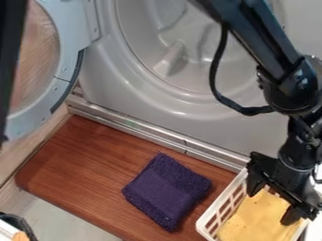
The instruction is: Take the yellow cloth out of the white basket and put it on the left side of the purple cloth
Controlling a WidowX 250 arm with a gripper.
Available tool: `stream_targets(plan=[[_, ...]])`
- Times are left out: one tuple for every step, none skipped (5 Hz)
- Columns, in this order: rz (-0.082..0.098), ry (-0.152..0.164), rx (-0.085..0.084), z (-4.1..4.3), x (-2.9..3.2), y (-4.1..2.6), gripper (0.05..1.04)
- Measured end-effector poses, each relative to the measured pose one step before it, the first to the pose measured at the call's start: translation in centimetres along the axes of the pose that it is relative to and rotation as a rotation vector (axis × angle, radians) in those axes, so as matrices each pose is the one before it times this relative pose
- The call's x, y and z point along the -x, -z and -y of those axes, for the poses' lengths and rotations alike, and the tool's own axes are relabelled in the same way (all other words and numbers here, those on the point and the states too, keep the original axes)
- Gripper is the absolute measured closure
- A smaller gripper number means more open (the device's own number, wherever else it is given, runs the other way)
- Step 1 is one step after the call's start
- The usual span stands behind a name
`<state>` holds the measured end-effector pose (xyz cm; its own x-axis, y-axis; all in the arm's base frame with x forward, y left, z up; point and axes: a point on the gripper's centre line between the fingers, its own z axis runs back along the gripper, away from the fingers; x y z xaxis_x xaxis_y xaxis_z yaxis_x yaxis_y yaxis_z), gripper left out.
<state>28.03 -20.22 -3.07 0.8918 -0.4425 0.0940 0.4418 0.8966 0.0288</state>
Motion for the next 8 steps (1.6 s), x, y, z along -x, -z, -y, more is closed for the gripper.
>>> stream_targets(plan=[[-0.0398,0.0089,-0.0112,0.044,-0.042,0.963,0.083],[-0.0516,0.0069,-0.0151,-0.075,0.162,0.938,0.083],[-0.0292,0.0009,-0.005,-0.289,0.007,0.69,0.083],[-0.006,-0.0161,0.0087,-0.553,0.068,0.225,0.13],[0.0048,-0.0149,0.0049,-0.362,0.421,0.381,0.419],[0.0167,-0.0033,0.0023,-0.149,0.195,-0.036,0.726],[0.011,0.0035,-0.0136,-0.26,0.047,-0.167,0.938],[0.048,0.0164,-0.0054,0.268,-0.362,-0.931,1.025]])
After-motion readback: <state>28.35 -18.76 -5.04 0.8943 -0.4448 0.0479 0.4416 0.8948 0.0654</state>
